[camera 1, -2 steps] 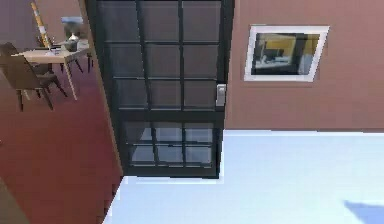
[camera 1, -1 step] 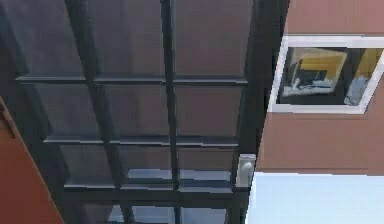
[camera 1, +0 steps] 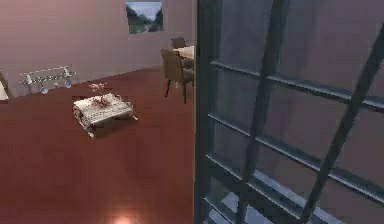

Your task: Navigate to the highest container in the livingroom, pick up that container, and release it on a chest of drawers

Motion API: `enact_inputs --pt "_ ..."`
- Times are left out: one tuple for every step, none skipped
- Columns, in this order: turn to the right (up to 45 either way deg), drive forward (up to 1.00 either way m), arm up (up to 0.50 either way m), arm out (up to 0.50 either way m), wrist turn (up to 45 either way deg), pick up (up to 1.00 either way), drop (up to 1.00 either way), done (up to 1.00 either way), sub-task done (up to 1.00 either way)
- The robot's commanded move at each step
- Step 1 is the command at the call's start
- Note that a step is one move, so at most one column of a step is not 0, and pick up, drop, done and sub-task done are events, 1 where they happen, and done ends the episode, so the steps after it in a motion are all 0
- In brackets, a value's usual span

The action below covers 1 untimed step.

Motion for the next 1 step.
enact_inputs --pt "-27.0 0.0 0.0 0.0 0.0 0.0 0.0 0.0 0.0"
